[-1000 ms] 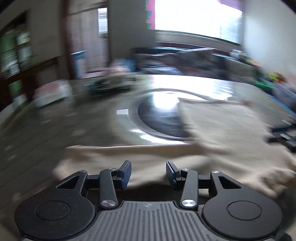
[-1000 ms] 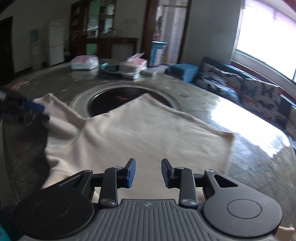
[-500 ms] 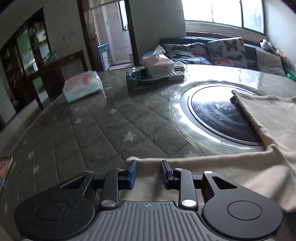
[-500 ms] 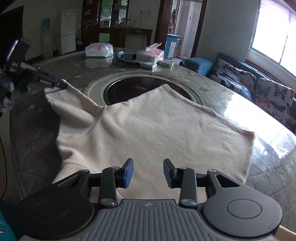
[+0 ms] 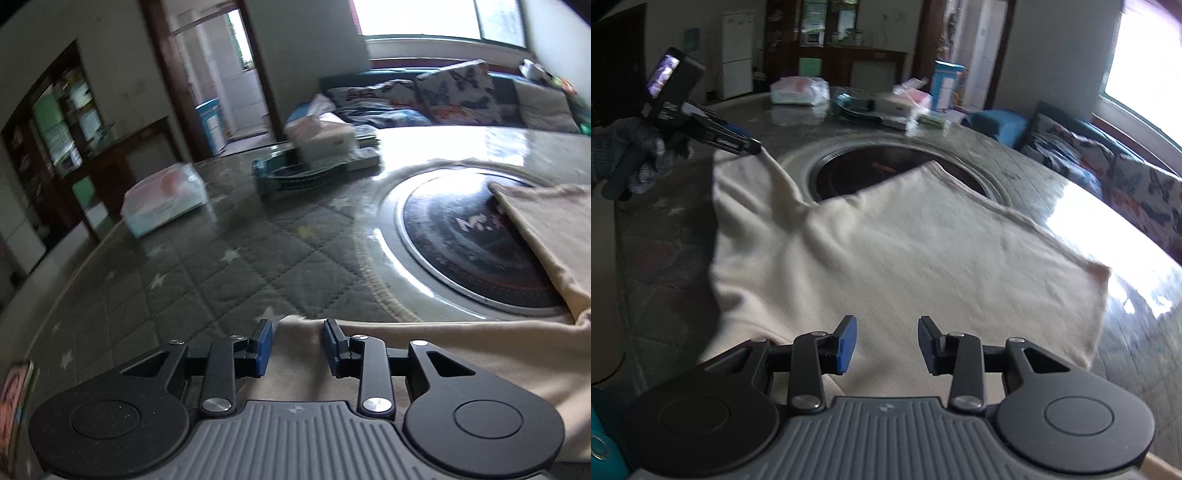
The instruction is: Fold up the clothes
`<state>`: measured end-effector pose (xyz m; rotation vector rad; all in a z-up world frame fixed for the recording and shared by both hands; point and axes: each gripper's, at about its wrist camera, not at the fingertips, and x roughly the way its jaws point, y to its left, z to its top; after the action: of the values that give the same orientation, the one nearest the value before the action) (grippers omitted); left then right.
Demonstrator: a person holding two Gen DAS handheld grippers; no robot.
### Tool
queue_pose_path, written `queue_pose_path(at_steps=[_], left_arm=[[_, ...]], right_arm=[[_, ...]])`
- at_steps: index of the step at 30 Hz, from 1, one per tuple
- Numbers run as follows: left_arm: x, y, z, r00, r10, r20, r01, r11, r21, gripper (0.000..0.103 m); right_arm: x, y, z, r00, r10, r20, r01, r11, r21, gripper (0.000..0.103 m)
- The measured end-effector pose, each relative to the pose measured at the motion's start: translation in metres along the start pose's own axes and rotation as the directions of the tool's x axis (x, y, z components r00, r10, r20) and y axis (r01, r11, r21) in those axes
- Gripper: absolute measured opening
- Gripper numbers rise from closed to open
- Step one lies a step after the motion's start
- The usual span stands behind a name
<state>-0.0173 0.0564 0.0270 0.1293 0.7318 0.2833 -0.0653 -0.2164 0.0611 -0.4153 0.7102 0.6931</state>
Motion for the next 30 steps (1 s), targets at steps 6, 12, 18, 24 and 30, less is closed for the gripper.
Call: queue_pose_path(at_steps=[6, 12, 18, 24, 30], left_arm=[[-0.025, 0.018, -0.011, 1.0, 0.008, 0.003, -0.007, 0.989, -0.145, 0.041], [-0.029, 0.034, -0.022, 0.999, -0.018, -0.05, 0.004, 0.962, -0.275, 0.042], [-0.023, 0.038, -0.023, 0.998, -0.012, -0.058, -0.006, 0.954, -0.299, 0.04], [-0.012, 0.038, -0.018, 0.999, -0.013, -0.043, 0.0, 0.957, -0.289, 0.018], [-0.011, 0.037, -0.009, 1.0, -0.014, -0.014, 0.009, 0.959, -0.283, 0.009]], right_arm=[[0.01, 0.03, 0.029, 0.992, 0.12, 0.046, -0.116, 0.989, -0.088, 0.036], [0.035, 0.064, 0.05, 0.967, 0.253, 0.029, -0.247, 0.959, -0.139, 0.036], [0.056, 0.087, 0.05, 0.956, 0.295, 0.007, -0.291, 0.946, -0.143, 0.041], [0.053, 0.105, 0.051, 0.936, 0.351, -0.003, -0.344, 0.914, -0.217, 0.04], [0.064, 0.096, 0.068, 0.949, 0.312, 0.044, -0.302, 0.941, -0.153, 0.041]])
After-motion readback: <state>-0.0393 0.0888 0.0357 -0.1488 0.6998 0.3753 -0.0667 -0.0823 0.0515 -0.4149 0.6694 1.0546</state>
